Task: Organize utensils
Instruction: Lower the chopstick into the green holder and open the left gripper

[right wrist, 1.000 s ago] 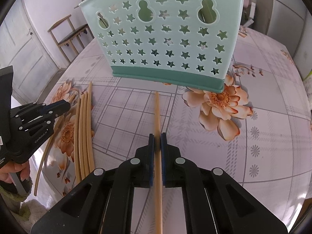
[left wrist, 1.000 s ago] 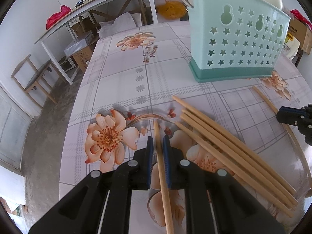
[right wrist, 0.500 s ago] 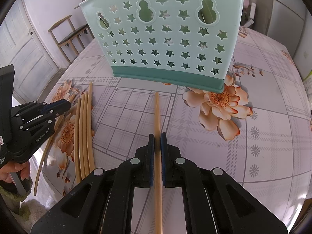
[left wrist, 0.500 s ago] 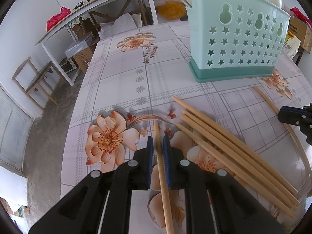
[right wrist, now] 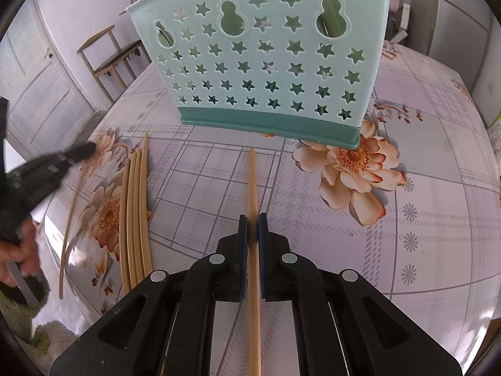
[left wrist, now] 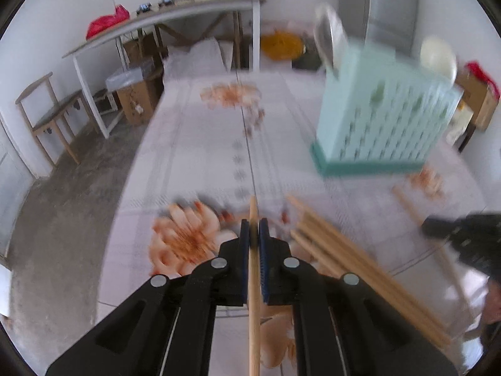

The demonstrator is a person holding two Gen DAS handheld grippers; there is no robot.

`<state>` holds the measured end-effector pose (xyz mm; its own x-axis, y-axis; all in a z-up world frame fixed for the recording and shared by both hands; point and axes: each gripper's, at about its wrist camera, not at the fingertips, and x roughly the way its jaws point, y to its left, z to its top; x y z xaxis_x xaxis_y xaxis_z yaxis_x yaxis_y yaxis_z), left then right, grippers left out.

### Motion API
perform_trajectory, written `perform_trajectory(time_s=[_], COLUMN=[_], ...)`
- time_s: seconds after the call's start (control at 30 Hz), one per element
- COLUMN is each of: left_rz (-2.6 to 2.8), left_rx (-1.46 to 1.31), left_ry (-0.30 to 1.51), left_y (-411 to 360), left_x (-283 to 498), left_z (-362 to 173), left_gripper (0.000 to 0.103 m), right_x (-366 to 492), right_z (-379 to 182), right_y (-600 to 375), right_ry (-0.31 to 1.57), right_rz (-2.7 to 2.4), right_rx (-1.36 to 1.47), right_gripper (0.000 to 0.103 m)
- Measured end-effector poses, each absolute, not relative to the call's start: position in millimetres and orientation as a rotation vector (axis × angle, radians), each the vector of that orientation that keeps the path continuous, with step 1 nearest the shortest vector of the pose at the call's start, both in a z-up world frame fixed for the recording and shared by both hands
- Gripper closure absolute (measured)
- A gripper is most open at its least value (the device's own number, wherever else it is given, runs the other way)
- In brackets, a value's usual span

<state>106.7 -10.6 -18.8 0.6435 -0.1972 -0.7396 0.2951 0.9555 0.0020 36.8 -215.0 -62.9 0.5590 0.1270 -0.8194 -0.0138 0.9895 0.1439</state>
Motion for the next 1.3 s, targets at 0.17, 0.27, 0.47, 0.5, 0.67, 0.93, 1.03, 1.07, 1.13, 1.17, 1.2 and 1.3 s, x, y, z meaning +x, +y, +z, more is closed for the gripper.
perform_trajectory(time_s=[0.17, 0.27, 0.47, 0.5, 0.67, 0.93, 1.03, 1.07, 1.13, 1.17, 1.2, 1.3], left_rz=[-0.341, -0.375, -0.444, -0.458, -0.544, -0.640, -0.655, -0.653, -0.645, -0.640, -0.636, -0.622], left_rx=[-0.007, -0.061, -0.098, -0.099, -0.112, -0.131, -0.132, -0.128, -0.114, -0.110, -0.106, -0.094], left_ry=[0.682, 0.585, 0.418, 0.395, 0.293, 0.187, 0.148, 0.136, 0.119, 0.115, 0.113, 0.117], left_y=[20.7, 33.0, 35.8, 33.3, 15.6, -26.3, -41.1, -46.7, -57.9, -62.4, -67.0, -80.7], left_x=[92.0, 78.2, 67.5, 66.9, 75.6, 95.3, 97.6, 99.0, 105.7, 105.6, 108.8, 121.1], left_z=[41.1, 76.0, 135.6, 143.0, 183.6, 230.2, 239.3, 241.7, 244.2, 243.9, 242.6, 234.0], left_gripper=[0.098, 0.098, 0.098, 0.098, 0.098, 0.098, 0.098, 0.098, 0.098, 0.098, 0.098, 0.098], right_x=[36.5, 36.8, 37.5, 37.6, 38.0, 37.0, 36.6, 36.7, 37.0, 36.7, 36.7, 35.9], right_z=[-62.8, -63.0, -63.5, -63.6, -64.5, -64.3, -64.2, -64.3, -63.8, -63.5, -63.3, -63.2], right_y=[-214.8, -214.8, -216.6, -216.6, -218.9, -223.3, -225.4, -226.2, -227.4, -228.6, -229.1, -230.8], right_ry=[0.972, 0.974, 0.970, 0.970, 0.966, 0.958, 0.956, 0.955, 0.955, 0.954, 0.954, 0.952], right_rz=[0.081, 0.082, 0.084, 0.085, 0.090, 0.094, 0.096, 0.096, 0.097, 0.098, 0.099, 0.102], right_rx=[0.129, 0.128, 0.137, 0.140, 0.157, 0.173, 0.180, 0.183, 0.188, 0.191, 0.194, 0.200], right_gripper=[0.098, 0.098, 0.098, 0.098, 0.098, 0.098, 0.098, 0.098, 0.098, 0.098, 0.098, 0.098])
